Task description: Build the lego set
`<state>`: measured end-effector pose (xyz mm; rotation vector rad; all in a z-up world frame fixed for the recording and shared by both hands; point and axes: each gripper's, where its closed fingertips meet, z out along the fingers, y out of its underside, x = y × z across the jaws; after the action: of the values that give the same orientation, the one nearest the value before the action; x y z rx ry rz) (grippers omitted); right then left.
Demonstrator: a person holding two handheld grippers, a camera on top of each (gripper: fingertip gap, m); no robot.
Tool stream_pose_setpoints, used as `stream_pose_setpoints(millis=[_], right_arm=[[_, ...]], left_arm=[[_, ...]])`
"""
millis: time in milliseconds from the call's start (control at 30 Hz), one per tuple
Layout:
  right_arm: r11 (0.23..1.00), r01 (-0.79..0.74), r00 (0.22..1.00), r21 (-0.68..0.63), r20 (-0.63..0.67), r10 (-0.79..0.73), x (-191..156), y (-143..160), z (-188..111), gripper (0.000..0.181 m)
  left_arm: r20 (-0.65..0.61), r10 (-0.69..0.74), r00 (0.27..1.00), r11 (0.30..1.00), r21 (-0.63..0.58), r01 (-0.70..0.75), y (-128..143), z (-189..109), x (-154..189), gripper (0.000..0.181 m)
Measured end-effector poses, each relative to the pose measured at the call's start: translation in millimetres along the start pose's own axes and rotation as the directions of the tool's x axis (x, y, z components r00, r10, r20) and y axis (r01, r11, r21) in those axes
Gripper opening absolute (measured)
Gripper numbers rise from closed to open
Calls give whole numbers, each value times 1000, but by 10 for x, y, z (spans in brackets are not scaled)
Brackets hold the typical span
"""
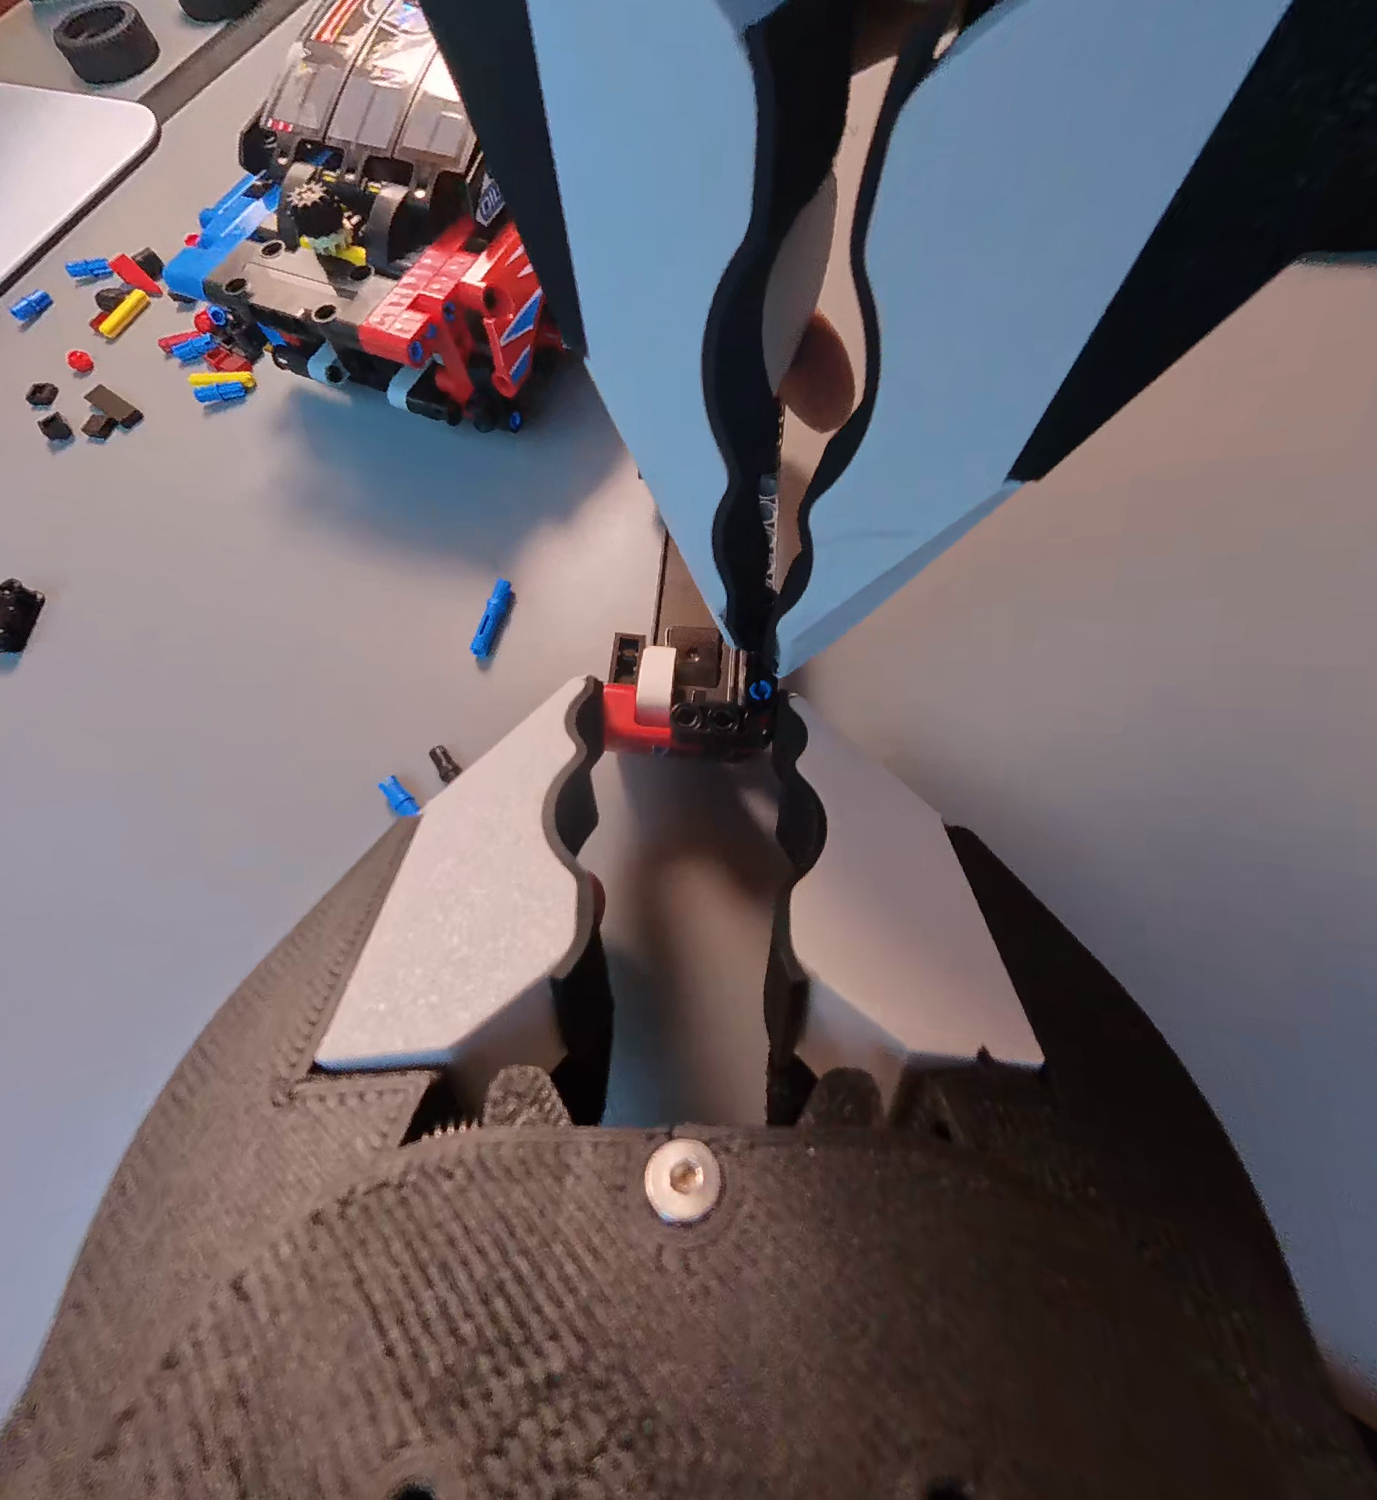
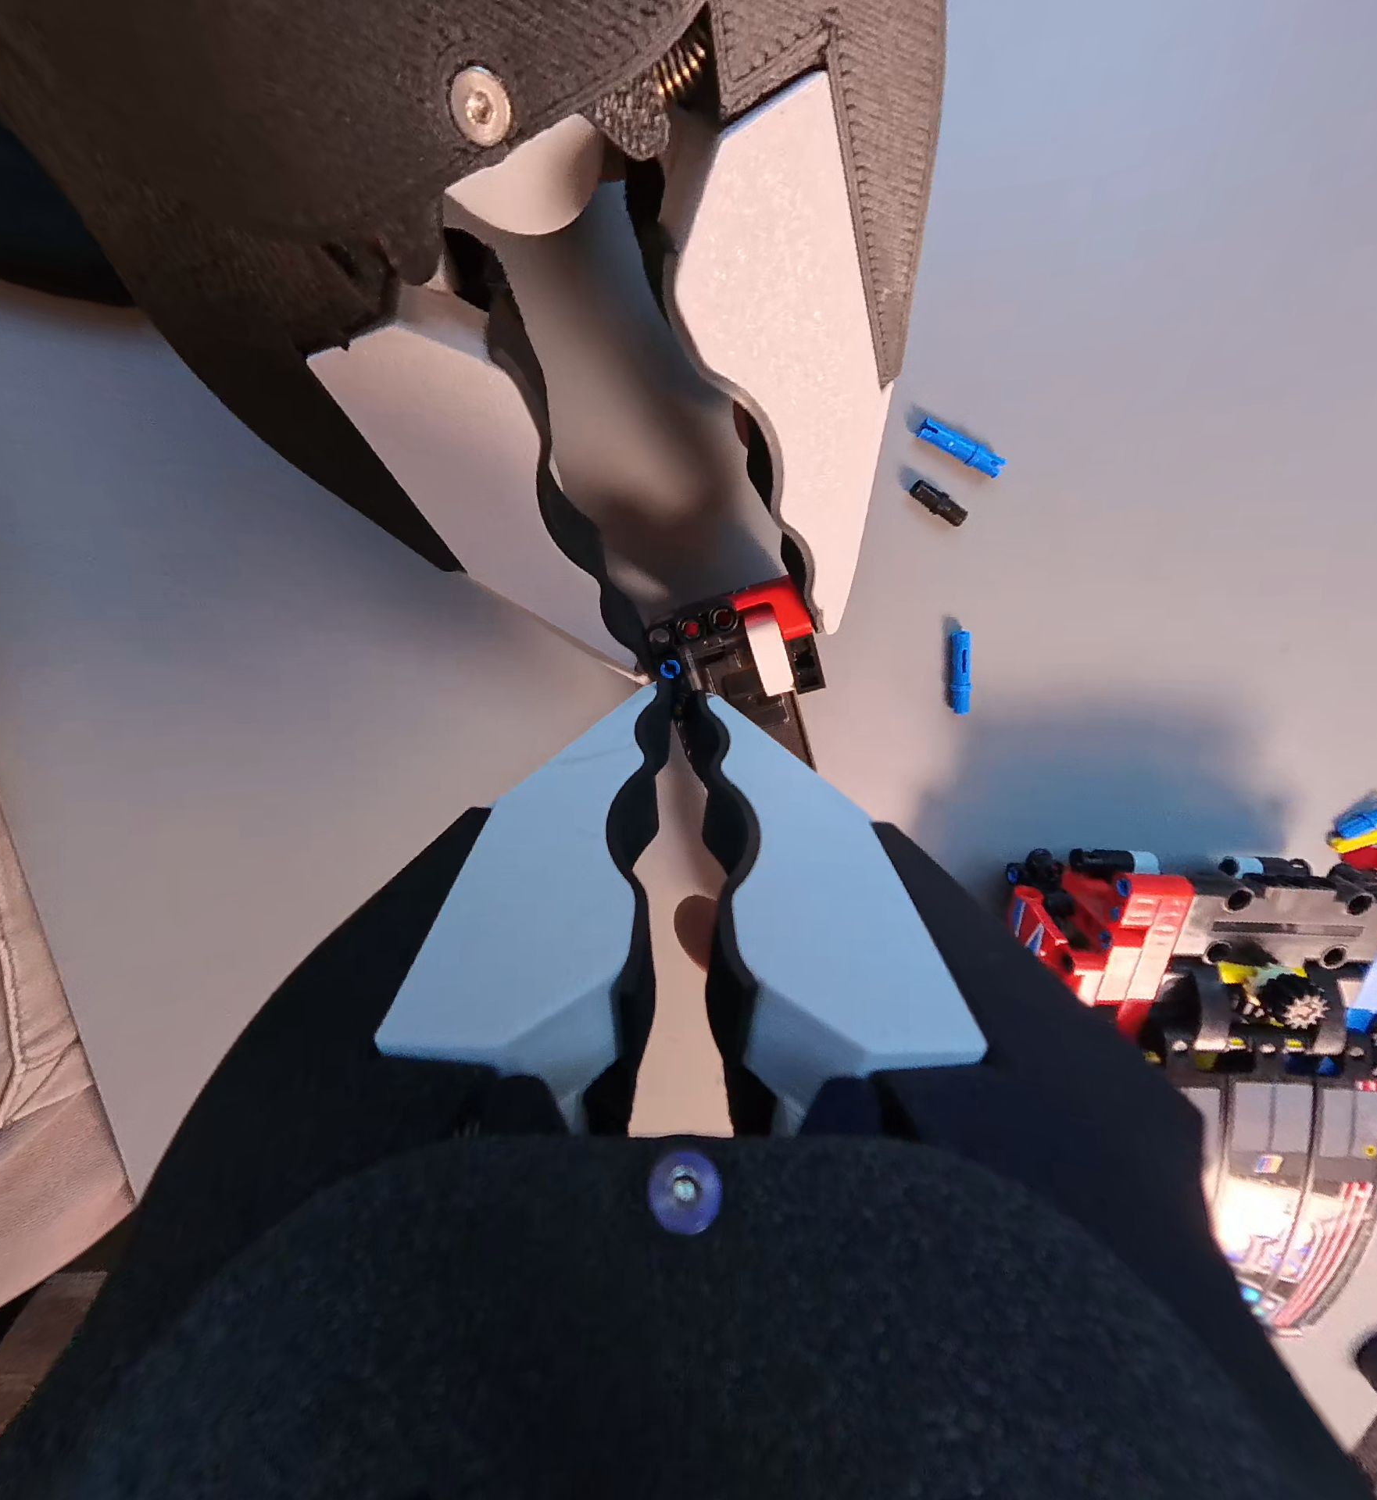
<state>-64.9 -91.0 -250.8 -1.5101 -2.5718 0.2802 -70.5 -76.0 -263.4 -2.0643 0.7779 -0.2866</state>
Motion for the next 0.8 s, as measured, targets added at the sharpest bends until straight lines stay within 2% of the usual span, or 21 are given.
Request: stream_pose_setpoints(millis=[167, 333, 467, 533, 667, 800], right_arm=[[1000, 9, 1000, 13, -6, -9, -6, 22, 18, 1], [996, 66, 993, 52, -97, -61, 7, 22, 36, 1], [996, 66, 993, 55, -106, -60, 23, 1, 45, 1], [991, 118, 988, 63, -103, -112, 18, 1, 49, 1], [975, 152, 986, 164, -93, -138, 0, -33, 47, 2], [963, 165, 985, 214, -93, -148, -40, -8, 9, 18]], left_arm=[[10, 18, 1000, 1000, -10, -18, 5, 5, 6, 39], [8, 10, 1000, 1000, -11, -10, 2, 5, -3, 39], [11, 4, 1000, 1000, -8, -4, 5, 2, -25, 39], [15, 8, 1000, 1000, -16, -8, 7, 0, -23, 39], [8, 14, 1000, 1000, -6, -14, 16, -21, -18, 40], [-23, -30, 999, 999, 12, 30, 7, -34, -17, 40]])
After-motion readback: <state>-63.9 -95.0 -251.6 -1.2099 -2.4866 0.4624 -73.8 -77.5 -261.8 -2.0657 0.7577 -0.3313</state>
